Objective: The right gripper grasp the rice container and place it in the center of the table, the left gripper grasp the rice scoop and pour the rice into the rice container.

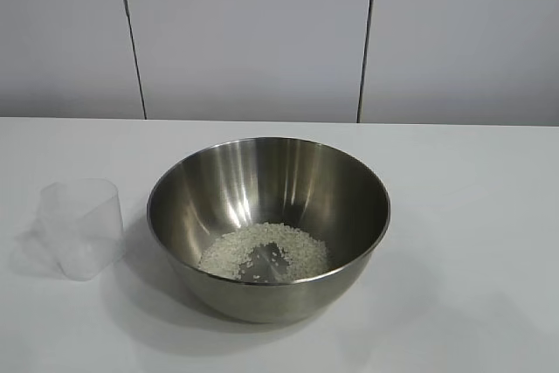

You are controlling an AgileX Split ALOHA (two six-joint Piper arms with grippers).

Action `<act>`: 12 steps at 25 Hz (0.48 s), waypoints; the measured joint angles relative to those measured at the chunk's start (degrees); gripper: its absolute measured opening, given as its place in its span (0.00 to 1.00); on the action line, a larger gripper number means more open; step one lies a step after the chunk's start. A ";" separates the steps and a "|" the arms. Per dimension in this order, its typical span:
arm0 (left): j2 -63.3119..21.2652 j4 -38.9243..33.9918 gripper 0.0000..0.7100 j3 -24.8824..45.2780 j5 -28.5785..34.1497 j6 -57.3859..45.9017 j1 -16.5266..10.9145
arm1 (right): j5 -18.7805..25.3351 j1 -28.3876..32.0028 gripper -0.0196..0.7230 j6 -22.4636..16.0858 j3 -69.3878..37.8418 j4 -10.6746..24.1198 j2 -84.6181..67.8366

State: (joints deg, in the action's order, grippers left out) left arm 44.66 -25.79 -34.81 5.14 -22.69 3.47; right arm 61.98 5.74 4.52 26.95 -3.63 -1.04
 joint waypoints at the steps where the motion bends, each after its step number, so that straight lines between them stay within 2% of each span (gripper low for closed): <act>1: -3.52 2.01 0.47 0.00 4.38 2.64 2.52 | 0.00 0.00 0.66 0.00 0.00 0.00 0.00; 4: -13.49 7.23 0.49 0.00 17.46 11.96 9.25 | 0.00 0.00 0.66 0.00 0.00 0.00 0.00; 6: -19.68 10.64 0.52 0.00 27.75 17.79 12.56 | -0.06 0.00 0.66 0.00 0.00 0.00 0.00; 8: -24.26 14.82 0.53 0.00 37.66 20.95 13.96 | 0.01 0.00 0.66 0.00 0.00 0.00 0.00; 10: -27.74 17.88 0.54 0.00 47.49 22.24 14.23 | 0.01 0.00 0.66 0.00 0.00 0.00 0.00; 12: -30.82 20.54 0.54 0.00 53.87 22.69 14.23 | 0.01 0.00 0.66 0.00 0.00 0.00 0.00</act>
State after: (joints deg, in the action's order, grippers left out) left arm 13.84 -5.24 -34.81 59.02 0.00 17.69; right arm 61.99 5.74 4.52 26.95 -3.63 -1.04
